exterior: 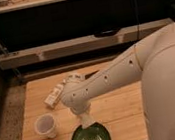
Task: Place the white sponge in the ceramic bowl
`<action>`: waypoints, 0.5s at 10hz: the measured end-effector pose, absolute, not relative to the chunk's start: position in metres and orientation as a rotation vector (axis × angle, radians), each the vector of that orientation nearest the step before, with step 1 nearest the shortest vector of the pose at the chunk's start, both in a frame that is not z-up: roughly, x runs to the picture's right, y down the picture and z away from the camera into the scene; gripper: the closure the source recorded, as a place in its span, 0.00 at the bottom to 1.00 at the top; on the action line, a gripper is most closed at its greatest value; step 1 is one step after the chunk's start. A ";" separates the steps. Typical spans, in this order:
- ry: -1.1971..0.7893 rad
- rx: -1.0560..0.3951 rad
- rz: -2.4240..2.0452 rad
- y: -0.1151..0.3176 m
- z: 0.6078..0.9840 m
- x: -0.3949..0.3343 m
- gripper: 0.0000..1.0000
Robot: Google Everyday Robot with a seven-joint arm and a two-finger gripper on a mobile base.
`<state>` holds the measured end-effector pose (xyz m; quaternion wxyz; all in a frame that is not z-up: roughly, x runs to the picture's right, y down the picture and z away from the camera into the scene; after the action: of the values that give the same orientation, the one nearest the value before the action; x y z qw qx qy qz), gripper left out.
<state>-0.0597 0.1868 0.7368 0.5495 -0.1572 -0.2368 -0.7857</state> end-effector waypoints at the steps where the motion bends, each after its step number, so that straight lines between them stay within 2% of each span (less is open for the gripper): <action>1: -0.560 -0.377 -1.859 0.190 0.731 -0.057 0.72; 5: -0.565 -0.373 -1.855 0.213 0.710 -0.048 0.72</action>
<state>-0.0476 0.2130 0.7096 0.5510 -0.1576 -0.2388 -0.7839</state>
